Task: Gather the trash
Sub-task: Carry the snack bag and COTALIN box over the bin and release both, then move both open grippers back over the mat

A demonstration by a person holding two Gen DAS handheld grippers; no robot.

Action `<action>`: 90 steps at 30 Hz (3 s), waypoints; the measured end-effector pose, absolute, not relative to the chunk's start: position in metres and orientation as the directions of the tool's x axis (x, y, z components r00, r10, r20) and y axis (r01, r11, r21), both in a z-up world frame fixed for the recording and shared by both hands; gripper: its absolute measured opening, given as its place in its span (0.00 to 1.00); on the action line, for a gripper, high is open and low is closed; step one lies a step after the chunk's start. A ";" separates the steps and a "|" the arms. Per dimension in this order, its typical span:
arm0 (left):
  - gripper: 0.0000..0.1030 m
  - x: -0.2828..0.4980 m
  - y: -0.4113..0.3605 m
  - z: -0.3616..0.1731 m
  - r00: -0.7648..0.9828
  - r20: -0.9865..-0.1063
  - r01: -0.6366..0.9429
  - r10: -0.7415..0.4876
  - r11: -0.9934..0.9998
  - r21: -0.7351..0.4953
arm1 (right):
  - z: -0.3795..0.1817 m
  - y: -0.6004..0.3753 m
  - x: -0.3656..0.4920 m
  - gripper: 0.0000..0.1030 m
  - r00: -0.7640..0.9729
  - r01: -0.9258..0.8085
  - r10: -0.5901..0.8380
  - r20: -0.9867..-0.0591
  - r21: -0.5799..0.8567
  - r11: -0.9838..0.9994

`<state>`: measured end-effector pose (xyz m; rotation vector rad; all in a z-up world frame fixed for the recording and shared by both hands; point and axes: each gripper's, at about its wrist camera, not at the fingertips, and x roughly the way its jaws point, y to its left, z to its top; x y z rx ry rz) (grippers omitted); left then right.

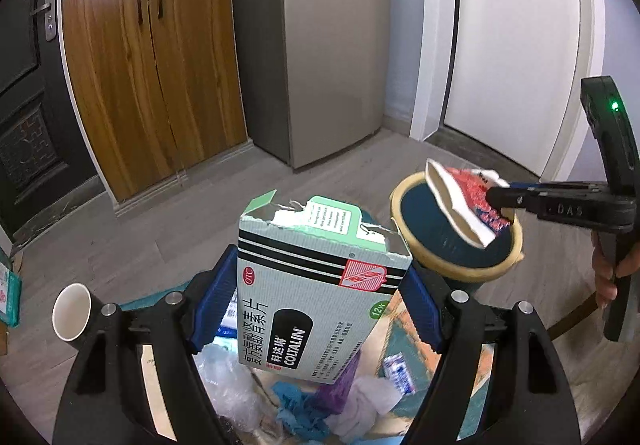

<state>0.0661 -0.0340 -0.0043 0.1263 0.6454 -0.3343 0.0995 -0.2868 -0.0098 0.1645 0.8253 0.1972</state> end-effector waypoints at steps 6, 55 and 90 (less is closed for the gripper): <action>0.73 0.079 -0.047 0.001 0.753 -0.588 0.356 -0.295 0.935 -0.014 | 0.011 -0.319 0.100 0.18 0.721 -0.071 0.204 -0.663 0.221 0.973; 0.73 0.152 -0.202 -0.061 0.644 -0.536 0.515 -0.546 0.827 -0.225 | -0.102 -0.416 0.153 0.18 0.473 0.135 0.057 -0.879 0.136 0.981; 0.94 0.148 -0.185 -0.056 0.630 -0.556 0.503 -0.542 0.830 -0.240 | -0.100 -0.402 0.153 0.53 0.453 0.138 0.025 -0.891 0.098 0.986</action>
